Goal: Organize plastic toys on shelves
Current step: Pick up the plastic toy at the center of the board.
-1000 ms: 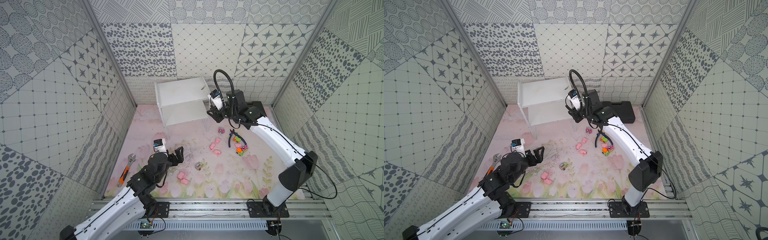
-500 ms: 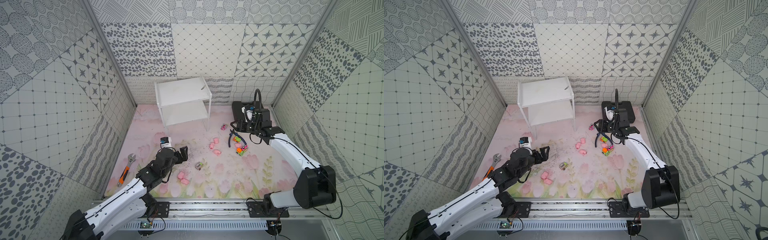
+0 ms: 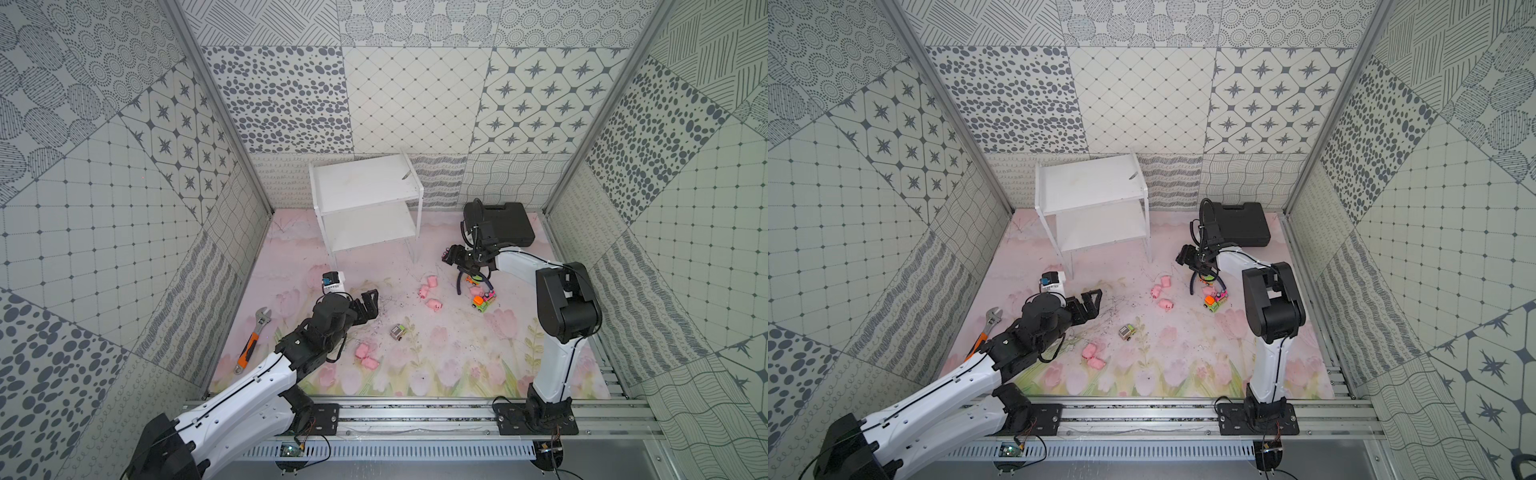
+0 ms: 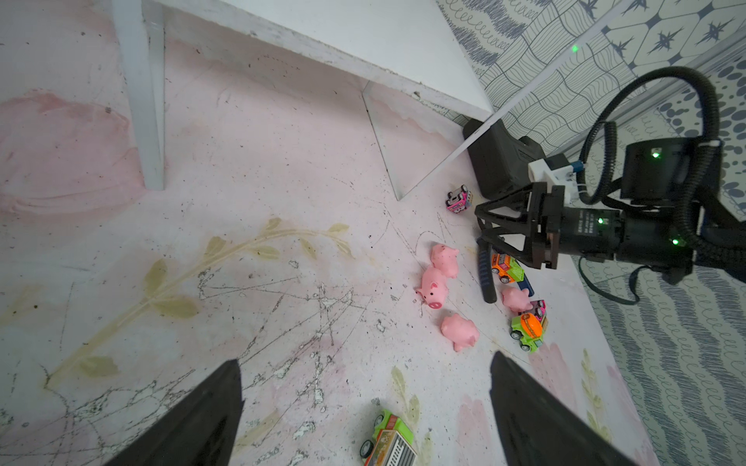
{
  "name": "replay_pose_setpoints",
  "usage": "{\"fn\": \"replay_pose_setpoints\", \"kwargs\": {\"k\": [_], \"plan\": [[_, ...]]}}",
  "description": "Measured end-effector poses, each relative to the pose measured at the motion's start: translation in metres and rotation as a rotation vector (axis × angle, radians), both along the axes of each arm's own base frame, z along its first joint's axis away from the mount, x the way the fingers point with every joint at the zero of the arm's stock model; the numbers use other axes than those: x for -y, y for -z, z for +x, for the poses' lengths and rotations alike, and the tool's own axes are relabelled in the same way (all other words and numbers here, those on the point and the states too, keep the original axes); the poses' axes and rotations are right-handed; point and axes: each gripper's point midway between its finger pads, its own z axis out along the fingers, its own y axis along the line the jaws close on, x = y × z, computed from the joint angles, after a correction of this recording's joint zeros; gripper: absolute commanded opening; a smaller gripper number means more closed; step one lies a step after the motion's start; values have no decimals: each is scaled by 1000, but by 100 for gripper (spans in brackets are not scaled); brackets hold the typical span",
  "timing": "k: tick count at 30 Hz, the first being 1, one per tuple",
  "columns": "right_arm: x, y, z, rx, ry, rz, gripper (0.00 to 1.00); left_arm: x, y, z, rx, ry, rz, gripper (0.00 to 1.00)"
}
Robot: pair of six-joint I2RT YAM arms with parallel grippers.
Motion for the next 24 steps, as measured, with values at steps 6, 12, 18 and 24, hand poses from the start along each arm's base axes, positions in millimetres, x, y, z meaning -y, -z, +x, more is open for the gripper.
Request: {"fn": "replay_pose_setpoints", "kwargs": {"k": [6,12,18,24], "plan": [[3,-2,34,33,85,-83,68,-1,-4,-1,9,-5,-15,99],[2,4,48,26,121,-147,66,-3,-5,2,8,-14,-14,99],[2,17,48,-12,121,-214,59,-3,-7,4,6,-18,-14,99],[5,24,47,-34,106,-263,55,-3,-6,6,0,-22,-10,98]]}}
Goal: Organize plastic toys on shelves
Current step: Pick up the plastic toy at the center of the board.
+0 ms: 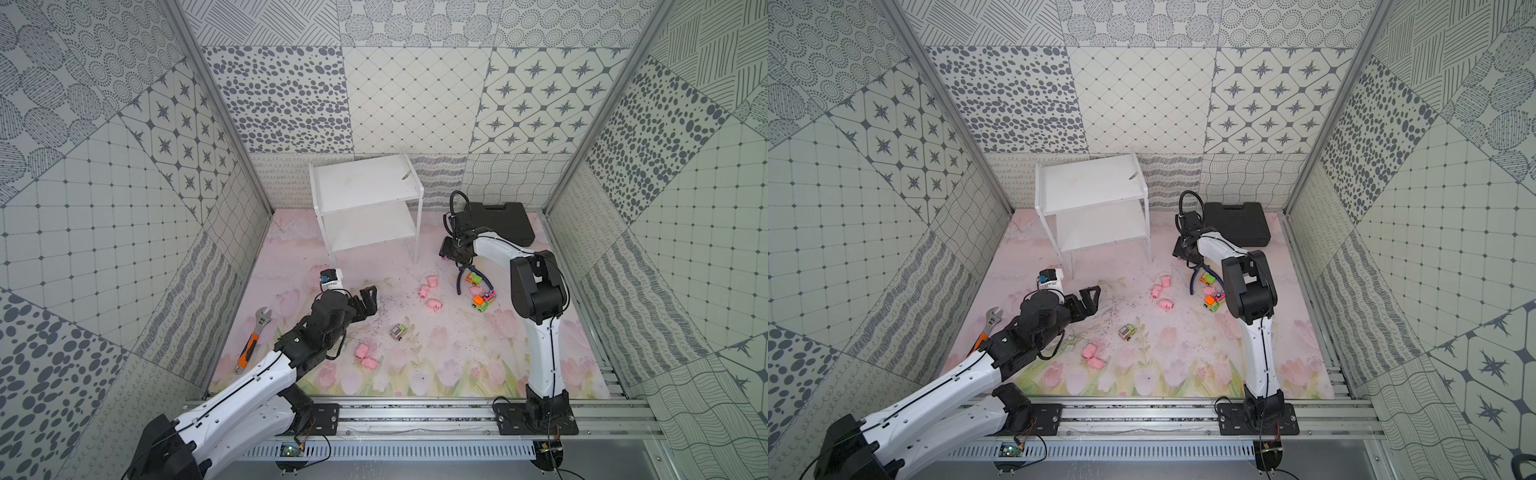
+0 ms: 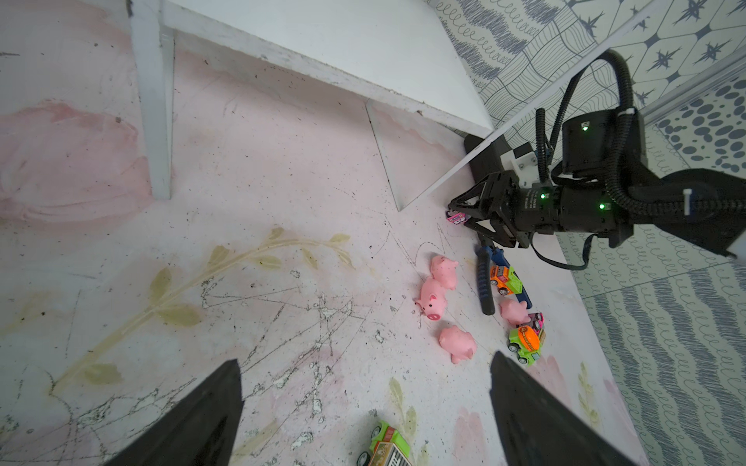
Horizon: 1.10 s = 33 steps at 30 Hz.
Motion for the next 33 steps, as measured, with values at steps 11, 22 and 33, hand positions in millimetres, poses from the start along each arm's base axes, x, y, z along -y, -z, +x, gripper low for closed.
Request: {"fn": "replay_pose_setpoints", "kwargs": {"k": [11,22,33], "plan": [[2,3,4,0,-54,-53,44,3,-5,2,3,9,-9,98],[1,1,7,63,-148,-59,35,7,-14,1,10,29,-27,97],[6,-65,-49,267,-333,39,35,31,-15,-1,-21,132,-73,96]]}}
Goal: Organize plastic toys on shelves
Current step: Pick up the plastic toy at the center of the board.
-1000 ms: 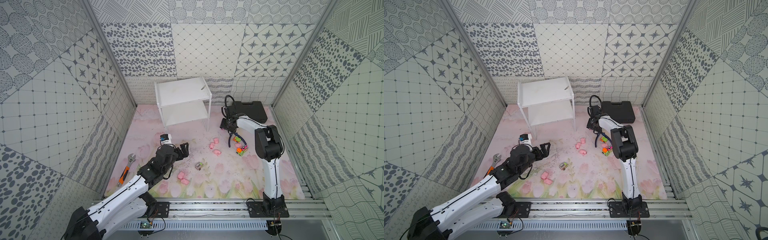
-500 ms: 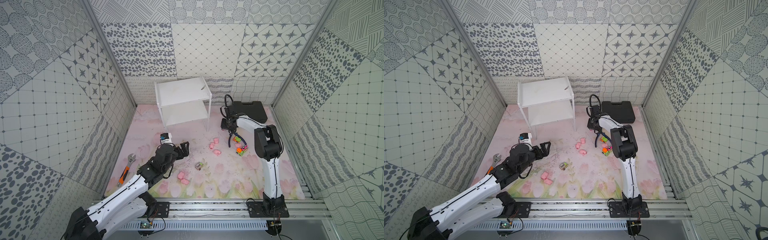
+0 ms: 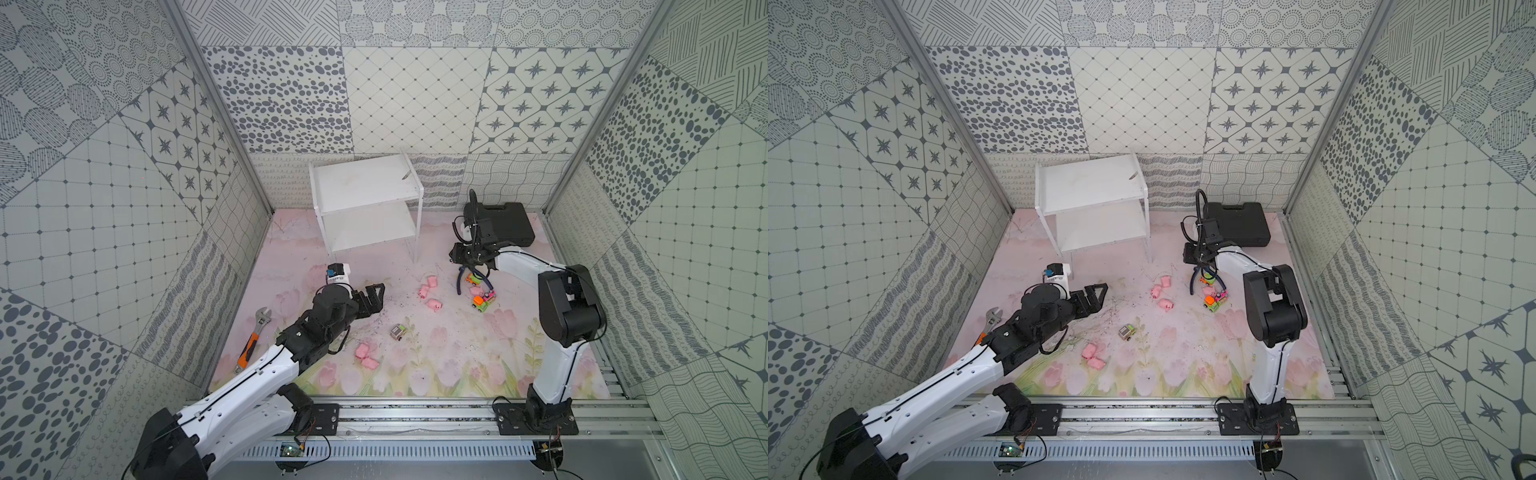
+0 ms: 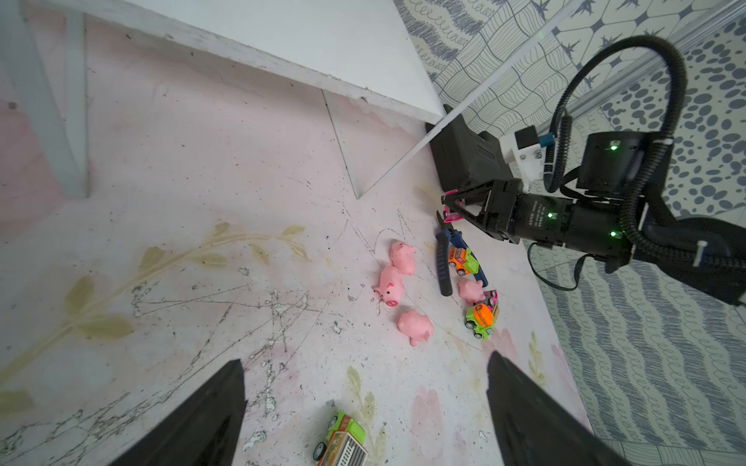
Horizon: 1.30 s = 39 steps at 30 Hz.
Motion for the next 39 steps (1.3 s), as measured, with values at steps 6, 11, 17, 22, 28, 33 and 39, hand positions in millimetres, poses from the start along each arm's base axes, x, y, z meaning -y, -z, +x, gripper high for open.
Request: {"fn": "replay_pose_setpoints", "kwargs": {"k": [6,11,17,22,28,33,39], "plan": [[-22,-46,-68,158,-195,59,36,27,-6,-2,-27,118,-52,96],[-58,-52,-134,219,-405,45,36,40,-11,1,-72,195,-93,93],[-89,-57,-183,284,-581,24,36,44,-11,6,-164,261,-149,91],[-108,-51,-205,303,-686,-1,36,53,0,0,-271,337,-210,84],[-128,-50,-221,340,-792,-19,36,64,25,-15,-433,408,-269,80],[-143,-44,-236,363,-904,-41,37,72,39,-27,-538,456,-309,76],[-153,-46,-251,431,-1032,-64,38,80,45,-39,-616,516,-350,73]]}}
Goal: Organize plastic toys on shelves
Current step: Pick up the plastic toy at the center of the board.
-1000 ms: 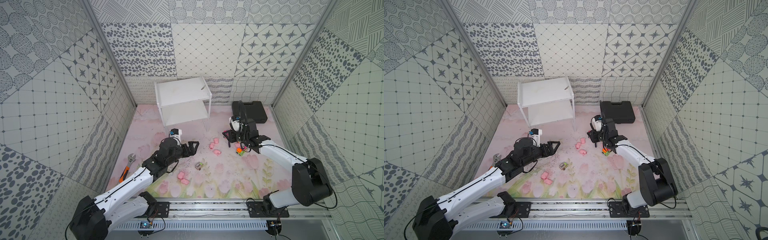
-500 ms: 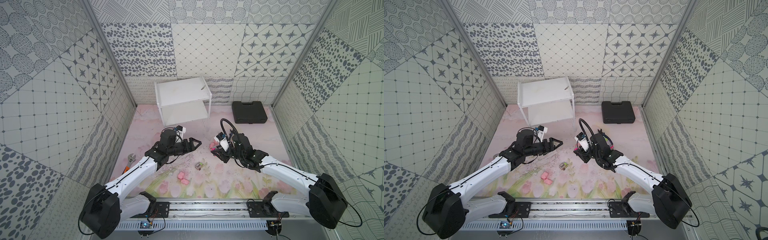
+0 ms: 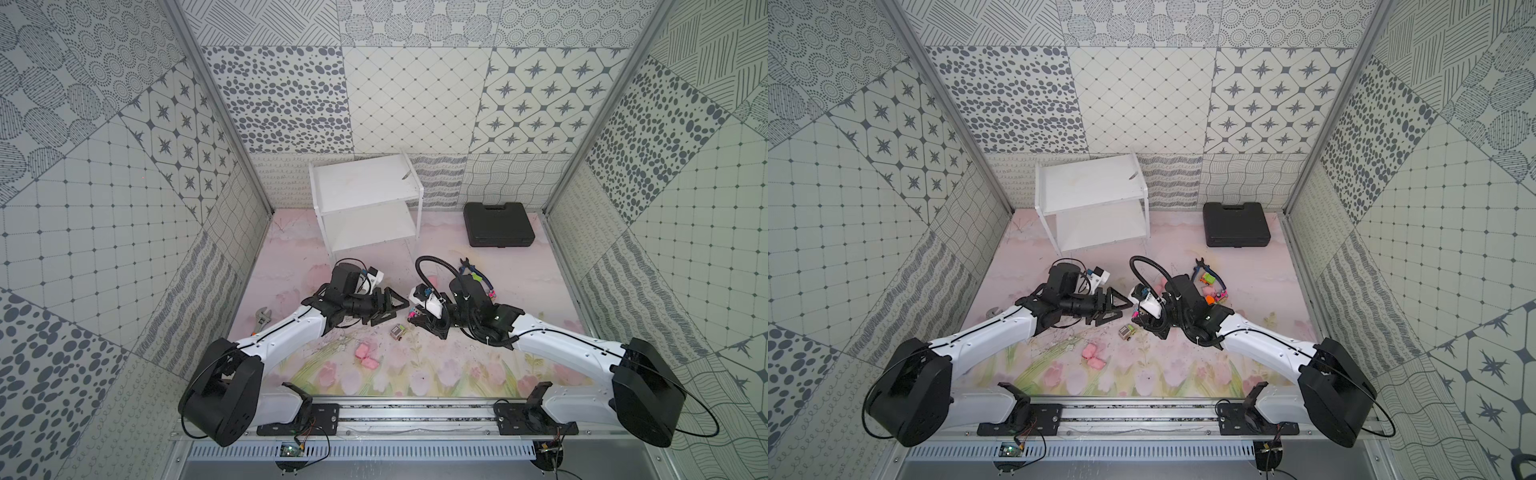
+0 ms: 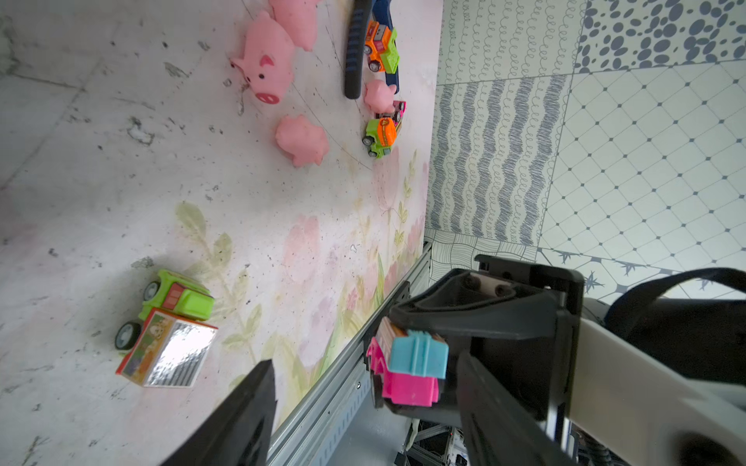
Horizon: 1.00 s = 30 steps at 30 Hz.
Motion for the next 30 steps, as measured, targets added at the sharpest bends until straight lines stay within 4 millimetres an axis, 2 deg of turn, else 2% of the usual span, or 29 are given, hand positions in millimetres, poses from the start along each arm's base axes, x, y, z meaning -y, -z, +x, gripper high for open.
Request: {"fn": "replay_pose_setpoints", "kwargs": {"k": [11,16,30], "plan": [[-2,6,-8,58,-104,-48,38,19,-2,-25,-55,131,-61,61],[-3,9,-11,63,-128,-63,38,27,1,-32,-85,170,-68,47],[0,12,-12,57,-133,-87,40,31,8,-33,-117,192,-62,11]]}}
